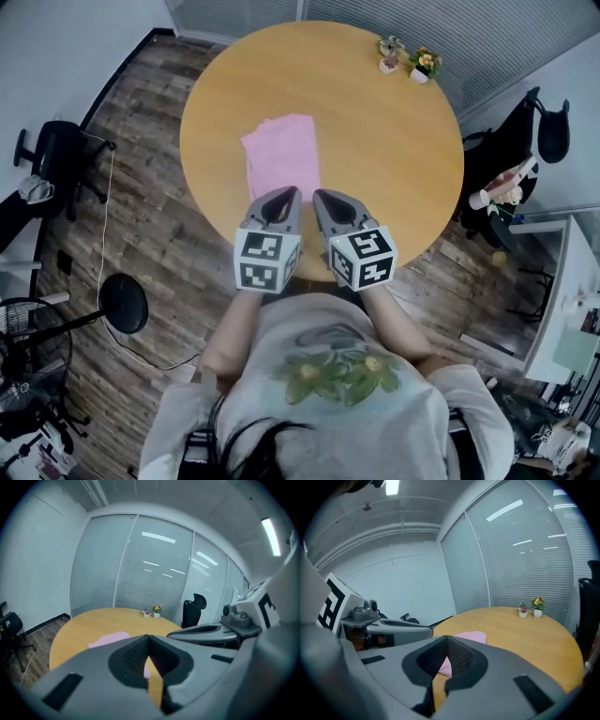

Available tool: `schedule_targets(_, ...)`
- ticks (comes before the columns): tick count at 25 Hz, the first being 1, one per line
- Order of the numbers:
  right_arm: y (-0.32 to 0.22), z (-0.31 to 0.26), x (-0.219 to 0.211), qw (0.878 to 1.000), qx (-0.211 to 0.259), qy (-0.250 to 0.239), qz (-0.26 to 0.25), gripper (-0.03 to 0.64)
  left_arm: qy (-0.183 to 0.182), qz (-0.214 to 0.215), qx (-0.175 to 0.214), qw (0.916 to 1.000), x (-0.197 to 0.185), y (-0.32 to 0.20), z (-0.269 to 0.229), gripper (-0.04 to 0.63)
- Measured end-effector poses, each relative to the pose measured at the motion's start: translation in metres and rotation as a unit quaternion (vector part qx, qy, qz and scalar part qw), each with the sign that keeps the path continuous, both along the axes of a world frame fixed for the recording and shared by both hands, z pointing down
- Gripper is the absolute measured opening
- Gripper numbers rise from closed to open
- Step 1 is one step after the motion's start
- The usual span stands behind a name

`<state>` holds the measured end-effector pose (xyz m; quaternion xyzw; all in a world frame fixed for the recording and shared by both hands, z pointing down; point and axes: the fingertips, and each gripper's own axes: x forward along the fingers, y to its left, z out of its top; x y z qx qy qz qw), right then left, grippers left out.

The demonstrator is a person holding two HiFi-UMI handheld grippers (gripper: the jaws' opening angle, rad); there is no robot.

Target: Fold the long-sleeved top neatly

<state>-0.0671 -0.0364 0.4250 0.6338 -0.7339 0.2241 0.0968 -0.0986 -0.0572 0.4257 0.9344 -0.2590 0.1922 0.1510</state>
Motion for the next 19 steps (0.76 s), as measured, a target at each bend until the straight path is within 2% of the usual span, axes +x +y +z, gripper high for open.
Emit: schedule_targets(19,0.015,0.002,0.034,0.999,-0.006,0.029,0.035,0.017,0.002,0.017,-0.01,0.9998,0.023,0.009,0.003,0.003)
